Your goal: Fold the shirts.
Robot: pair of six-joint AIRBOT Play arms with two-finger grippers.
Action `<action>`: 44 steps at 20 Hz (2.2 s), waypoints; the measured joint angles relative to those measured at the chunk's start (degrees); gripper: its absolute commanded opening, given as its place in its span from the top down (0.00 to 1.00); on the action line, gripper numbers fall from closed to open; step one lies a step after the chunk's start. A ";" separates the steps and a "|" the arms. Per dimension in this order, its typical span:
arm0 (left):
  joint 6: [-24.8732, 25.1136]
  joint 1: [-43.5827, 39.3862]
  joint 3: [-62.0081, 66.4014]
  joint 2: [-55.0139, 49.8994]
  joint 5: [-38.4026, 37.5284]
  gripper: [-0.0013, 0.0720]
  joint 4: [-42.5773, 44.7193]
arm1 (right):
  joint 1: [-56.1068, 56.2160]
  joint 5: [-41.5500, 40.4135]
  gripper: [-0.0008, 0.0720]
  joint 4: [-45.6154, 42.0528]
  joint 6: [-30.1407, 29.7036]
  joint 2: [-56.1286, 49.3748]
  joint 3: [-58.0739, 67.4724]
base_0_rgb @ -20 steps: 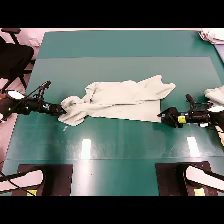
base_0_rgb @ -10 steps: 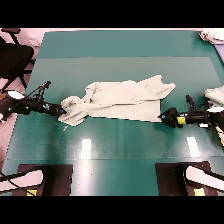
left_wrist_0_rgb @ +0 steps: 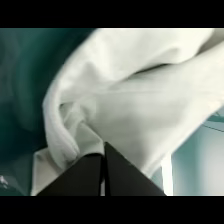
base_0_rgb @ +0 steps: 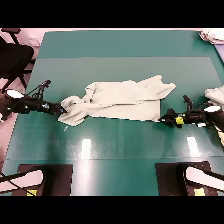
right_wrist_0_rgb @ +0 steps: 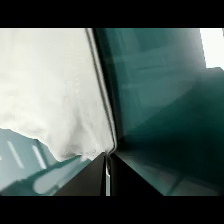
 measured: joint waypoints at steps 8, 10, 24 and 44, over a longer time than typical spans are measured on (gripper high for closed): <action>-1.33 -0.02 15.43 10.47 -11.69 0.95 -10.19 | 1.14 -0.35 0.97 6.05 1.05 18.34 16.28; -2.93 -0.02 20.98 14.53 -12.17 0.95 -12.35 | -1.49 -0.39 0.97 6.21 2.23 23.34 21.07; -15.45 -0.02 62.71 33.88 -7.74 0.95 3.34 | -15.74 -5.11 0.97 2.03 3.32 43.71 53.35; -0.46 -0.02 20.35 24.57 0.72 0.95 -8.83 | 5.03 -4.28 0.96 -2.86 -1.38 16.76 36.46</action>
